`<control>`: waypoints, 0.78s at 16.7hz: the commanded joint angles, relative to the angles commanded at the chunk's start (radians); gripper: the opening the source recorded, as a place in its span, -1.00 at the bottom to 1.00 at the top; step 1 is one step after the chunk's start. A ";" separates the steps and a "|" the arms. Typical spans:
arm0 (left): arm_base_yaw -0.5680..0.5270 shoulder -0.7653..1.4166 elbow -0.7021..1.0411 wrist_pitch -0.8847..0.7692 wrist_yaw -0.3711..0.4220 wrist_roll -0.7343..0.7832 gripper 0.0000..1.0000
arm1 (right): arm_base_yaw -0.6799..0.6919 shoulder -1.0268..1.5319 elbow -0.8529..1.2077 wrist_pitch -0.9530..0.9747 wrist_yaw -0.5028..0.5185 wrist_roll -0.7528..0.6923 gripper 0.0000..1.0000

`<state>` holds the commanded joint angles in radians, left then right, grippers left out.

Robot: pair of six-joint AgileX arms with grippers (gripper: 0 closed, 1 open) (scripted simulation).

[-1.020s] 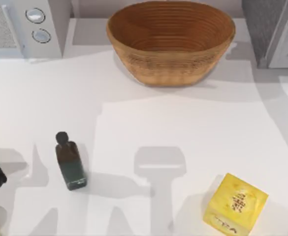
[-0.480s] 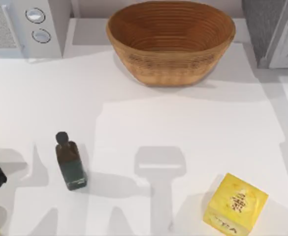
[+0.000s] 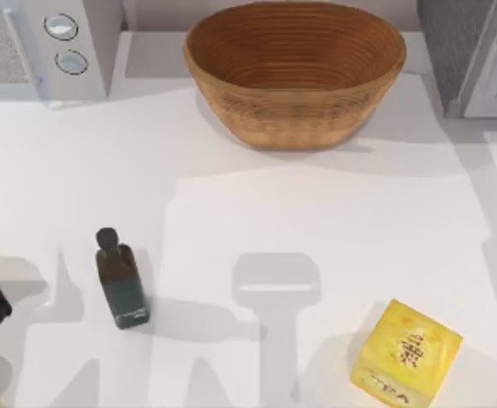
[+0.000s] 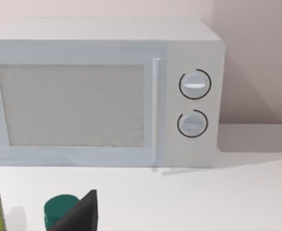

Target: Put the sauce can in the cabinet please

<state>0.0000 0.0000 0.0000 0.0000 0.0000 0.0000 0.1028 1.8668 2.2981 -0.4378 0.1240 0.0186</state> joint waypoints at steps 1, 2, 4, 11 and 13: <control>0.000 0.000 0.000 0.000 0.000 0.000 1.00 | 0.000 0.000 0.000 0.000 0.000 0.000 -0.55; 0.000 0.000 0.000 0.000 0.000 0.000 1.00 | 0.000 0.000 0.000 0.000 0.000 0.000 -0.40; 0.000 0.000 0.000 0.000 0.000 0.000 1.00 | 0.000 0.000 0.000 0.000 0.000 0.000 -0.10; 0.000 0.000 0.000 0.000 0.000 0.000 1.00 | 0.000 0.000 0.000 0.000 0.000 0.000 0.96; 0.000 0.000 0.000 0.000 0.000 0.000 1.00 | 0.000 0.000 0.000 0.000 0.000 0.000 1.00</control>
<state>0.0000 0.0000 0.0000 0.0000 0.0000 0.0000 0.1028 1.8668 2.2981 -0.4378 0.1240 0.0186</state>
